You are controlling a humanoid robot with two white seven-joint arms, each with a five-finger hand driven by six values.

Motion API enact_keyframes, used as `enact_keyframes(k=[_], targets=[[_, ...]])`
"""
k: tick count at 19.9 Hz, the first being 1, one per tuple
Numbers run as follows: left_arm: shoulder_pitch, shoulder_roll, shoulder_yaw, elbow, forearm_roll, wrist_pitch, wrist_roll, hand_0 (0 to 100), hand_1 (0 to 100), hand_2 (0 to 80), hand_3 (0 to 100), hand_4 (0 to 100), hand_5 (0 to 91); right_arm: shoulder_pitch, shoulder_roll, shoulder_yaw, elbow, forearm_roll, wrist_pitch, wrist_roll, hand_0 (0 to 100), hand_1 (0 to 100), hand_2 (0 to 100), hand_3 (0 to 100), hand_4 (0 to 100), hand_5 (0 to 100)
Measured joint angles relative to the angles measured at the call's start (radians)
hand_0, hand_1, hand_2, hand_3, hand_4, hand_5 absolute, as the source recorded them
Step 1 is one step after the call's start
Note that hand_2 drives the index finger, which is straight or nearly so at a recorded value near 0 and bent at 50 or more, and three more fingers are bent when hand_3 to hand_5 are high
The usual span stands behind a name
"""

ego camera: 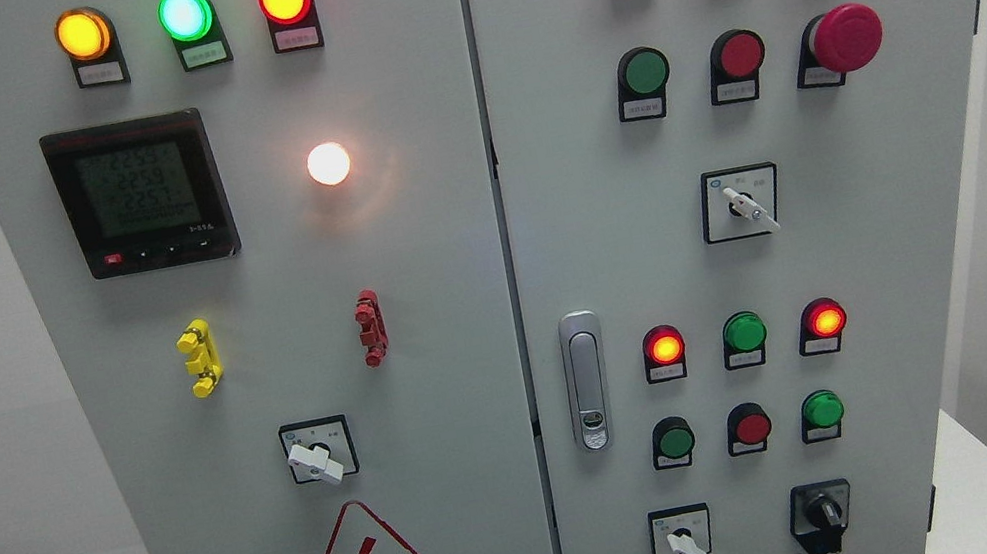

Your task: Trip black knob to open circuit

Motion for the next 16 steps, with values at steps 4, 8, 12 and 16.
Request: enact_keyframes(k=[4,8,12,16], targets=[[0.0,0.0,0.0,0.0,0.0,0.0,0.0,12,39,0.0,0,0,0.0,-0.02,-0.018,-0.002,-0.004,0.0,0.027,0.002,89,92,0,100,100,94],[0.0,0.0,0.0,0.0,0.0,0.0,0.0,12,39,0.0,0,0,0.0,-0.024,-0.022,-0.013,-0.018,0.0,0.029,0.003,86,90,0,100,100,95],[0.0,0.0,0.0,0.0,0.0,0.0,0.0,12,39,0.0,0,0,0.0,-0.037,-0.022,-0.016,-0.032,0.0,0.039,0.003,86,90,0,100,100,95],[0.0,0.0,0.0,0.0,0.0,0.0,0.0,12,39,0.0,0,0,0.0,-0.052,-0.022,-0.018,-0.035,0.0,0.049,0.003,86,90,0,100,100,95]])
